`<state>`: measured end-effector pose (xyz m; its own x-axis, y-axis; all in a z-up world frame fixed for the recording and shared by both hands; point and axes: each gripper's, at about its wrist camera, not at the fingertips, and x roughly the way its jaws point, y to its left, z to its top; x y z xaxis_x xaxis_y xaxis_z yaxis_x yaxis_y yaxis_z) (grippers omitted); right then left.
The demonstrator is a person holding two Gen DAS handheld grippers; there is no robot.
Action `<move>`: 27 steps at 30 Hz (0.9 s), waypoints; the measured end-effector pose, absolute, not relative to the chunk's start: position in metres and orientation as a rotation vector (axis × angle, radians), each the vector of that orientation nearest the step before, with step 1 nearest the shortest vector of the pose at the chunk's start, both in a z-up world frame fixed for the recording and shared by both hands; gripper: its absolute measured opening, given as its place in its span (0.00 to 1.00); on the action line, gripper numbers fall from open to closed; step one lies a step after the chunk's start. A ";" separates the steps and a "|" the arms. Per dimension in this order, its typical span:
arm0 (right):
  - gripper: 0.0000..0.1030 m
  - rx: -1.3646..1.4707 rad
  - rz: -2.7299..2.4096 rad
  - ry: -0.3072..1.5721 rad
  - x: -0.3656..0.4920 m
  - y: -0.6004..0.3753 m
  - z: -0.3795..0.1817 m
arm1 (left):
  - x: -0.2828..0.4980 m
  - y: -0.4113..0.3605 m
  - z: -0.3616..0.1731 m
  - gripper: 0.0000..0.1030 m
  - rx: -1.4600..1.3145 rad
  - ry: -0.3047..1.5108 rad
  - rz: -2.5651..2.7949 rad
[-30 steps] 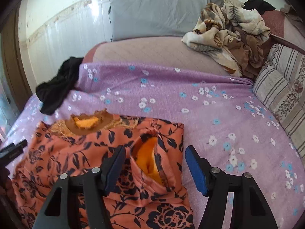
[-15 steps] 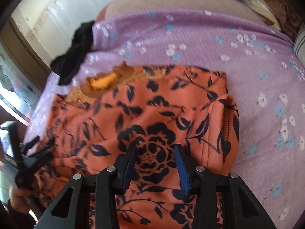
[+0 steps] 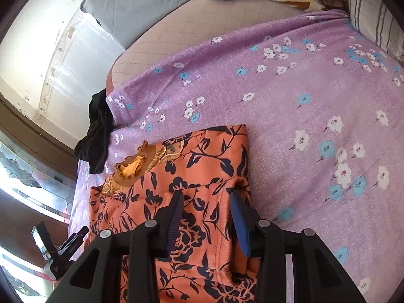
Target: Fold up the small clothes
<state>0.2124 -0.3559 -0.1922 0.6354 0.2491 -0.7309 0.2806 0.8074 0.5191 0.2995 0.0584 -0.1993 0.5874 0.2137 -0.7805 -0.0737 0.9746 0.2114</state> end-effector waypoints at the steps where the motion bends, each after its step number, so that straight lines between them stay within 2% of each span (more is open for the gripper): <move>1: 0.40 0.630 -0.035 0.931 0.215 -0.352 -0.197 | 0.303 0.057 -0.209 0.74 0.196 0.966 0.191; 4: 0.40 0.560 -0.133 1.061 0.220 -0.350 -0.221 | 0.302 0.058 -0.217 0.75 0.216 0.975 0.211; 6: 0.40 0.579 -0.143 1.067 0.219 -0.352 -0.226 | 0.300 0.056 -0.211 0.75 0.219 0.969 0.195; 8: 0.40 0.555 -0.146 1.008 0.217 -0.348 -0.213 | 0.295 0.055 -0.201 0.75 0.191 0.921 0.175; 12: 0.40 0.394 -0.121 0.764 0.204 -0.317 -0.168 | 0.284 0.038 -0.181 0.75 0.143 0.831 0.064; 14: 0.40 0.374 -0.021 0.724 0.204 -0.296 -0.162 | 0.279 0.023 -0.180 0.75 0.139 0.822 -0.009; 19: 0.40 0.254 0.084 0.859 0.221 -0.242 -0.194 | 0.278 -0.015 -0.206 0.75 0.256 0.884 -0.078; 22: 0.42 0.202 0.111 1.004 0.232 -0.225 -0.224 | 0.274 -0.027 -0.221 0.75 0.359 0.925 -0.088; 24: 0.42 0.091 0.125 1.013 0.228 -0.215 -0.223 | 0.273 -0.026 -0.218 0.75 0.372 0.918 -0.102; 27: 0.42 0.098 0.141 1.106 0.227 -0.217 -0.225 | 0.276 -0.020 -0.218 0.75 0.342 0.964 -0.138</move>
